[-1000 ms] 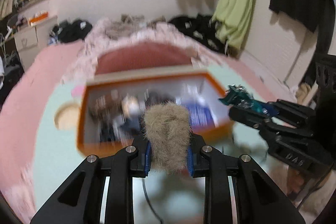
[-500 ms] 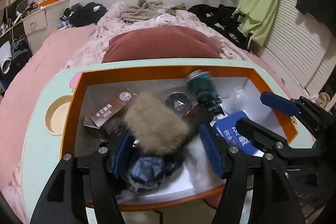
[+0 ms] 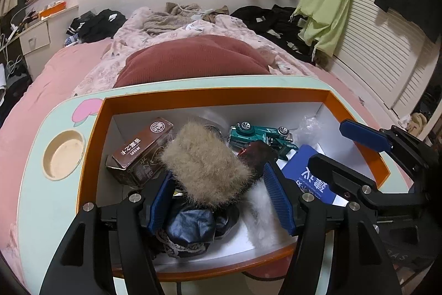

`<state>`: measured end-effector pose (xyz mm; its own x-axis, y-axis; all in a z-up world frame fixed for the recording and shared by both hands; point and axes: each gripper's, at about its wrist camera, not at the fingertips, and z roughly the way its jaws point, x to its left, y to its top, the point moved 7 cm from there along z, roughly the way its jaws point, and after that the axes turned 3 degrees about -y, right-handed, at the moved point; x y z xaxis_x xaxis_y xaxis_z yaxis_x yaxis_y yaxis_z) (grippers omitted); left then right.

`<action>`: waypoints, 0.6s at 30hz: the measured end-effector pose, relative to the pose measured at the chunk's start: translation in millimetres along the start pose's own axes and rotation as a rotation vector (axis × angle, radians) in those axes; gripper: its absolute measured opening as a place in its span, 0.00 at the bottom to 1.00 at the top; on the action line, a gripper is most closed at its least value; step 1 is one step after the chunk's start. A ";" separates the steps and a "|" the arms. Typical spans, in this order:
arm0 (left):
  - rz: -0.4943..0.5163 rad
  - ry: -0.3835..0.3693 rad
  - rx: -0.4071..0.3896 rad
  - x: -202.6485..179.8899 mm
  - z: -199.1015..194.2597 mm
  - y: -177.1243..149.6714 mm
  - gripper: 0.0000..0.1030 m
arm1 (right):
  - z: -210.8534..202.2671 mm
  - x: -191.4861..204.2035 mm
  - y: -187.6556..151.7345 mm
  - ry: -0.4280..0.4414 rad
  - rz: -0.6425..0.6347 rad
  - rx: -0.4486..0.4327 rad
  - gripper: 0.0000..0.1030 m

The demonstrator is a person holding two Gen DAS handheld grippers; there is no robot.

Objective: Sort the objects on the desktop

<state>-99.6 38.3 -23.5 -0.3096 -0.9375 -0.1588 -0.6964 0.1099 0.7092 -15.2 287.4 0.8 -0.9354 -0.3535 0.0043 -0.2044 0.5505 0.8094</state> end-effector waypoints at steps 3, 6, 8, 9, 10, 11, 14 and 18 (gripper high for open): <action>-0.004 -0.005 -0.012 -0.3 -11.6 2.4 0.62 | -8.0 -0.4 1.5 0.016 0.043 -0.005 0.65; -0.011 -0.033 -0.074 -0.5 -42.2 7.3 0.62 | -39.5 -0.1 8.0 0.044 0.093 -0.095 0.75; -0.017 -0.035 -0.085 1.2 -58.4 5.9 0.63 | -54.2 0.8 7.7 0.035 0.087 -0.112 0.80; -0.017 -0.038 -0.074 2.2 -64.2 2.3 0.63 | -57.8 2.1 5.2 0.031 0.077 -0.102 0.80; -0.014 -0.043 -0.046 2.2 -68.6 -4.9 0.63 | -60.4 3.9 0.3 0.025 0.063 -0.079 0.80; -0.009 -0.050 -0.018 1.0 -70.1 -11.8 0.63 | -61.9 6.7 -5.6 0.021 0.055 -0.059 0.80; 0.063 -0.023 -0.020 -9.0 -79.5 -29.8 0.65 | -58.5 9.1 -31.0 0.011 0.047 0.022 0.80; 0.086 0.017 -0.017 -22.3 -82.7 -35.7 0.66 | -46.6 4.2 -58.5 -0.001 0.087 0.104 0.80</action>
<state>-14.3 28.0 11.5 -0.3566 -0.9304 -0.0853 -0.6566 0.1846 0.7313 6.3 218.5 -19.2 -0.9513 -0.3000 0.0711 -0.1510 0.6544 0.7409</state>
